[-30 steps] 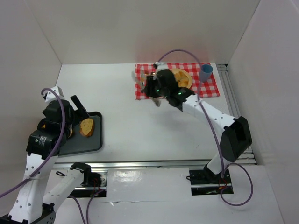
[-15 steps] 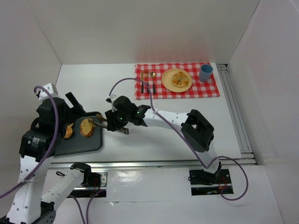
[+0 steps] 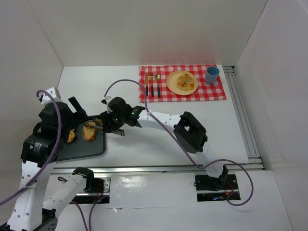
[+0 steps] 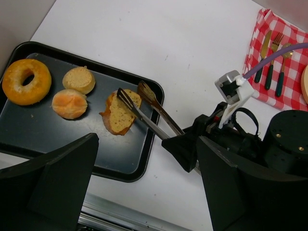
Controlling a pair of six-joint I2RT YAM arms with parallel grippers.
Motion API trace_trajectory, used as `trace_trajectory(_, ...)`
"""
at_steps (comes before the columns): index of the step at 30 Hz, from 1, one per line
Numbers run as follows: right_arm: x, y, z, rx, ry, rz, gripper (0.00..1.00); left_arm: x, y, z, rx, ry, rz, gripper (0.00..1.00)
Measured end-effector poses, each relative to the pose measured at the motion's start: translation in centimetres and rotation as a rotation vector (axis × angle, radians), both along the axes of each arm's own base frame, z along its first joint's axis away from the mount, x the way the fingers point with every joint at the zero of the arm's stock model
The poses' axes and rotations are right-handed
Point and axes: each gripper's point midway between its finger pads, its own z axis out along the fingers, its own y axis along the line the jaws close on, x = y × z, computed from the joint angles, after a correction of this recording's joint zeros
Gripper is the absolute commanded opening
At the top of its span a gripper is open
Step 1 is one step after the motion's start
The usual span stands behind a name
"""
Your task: Place the bread
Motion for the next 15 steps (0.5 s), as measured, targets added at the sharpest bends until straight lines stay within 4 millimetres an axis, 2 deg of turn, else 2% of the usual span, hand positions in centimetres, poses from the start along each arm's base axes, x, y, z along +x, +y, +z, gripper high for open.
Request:
trace_trajectory(6,-0.6,-0.1,-1.3,-0.056,-0.007,-0.020,0.58,0.1,0.0,-0.1,0.000,0.001,-0.001,0.96)
trace_trajectory(15,-1.0,-0.4,-1.8,-0.091,-0.019,-0.032,0.58,-0.1,0.0,-0.2,0.001,-0.004,-0.001,0.96)
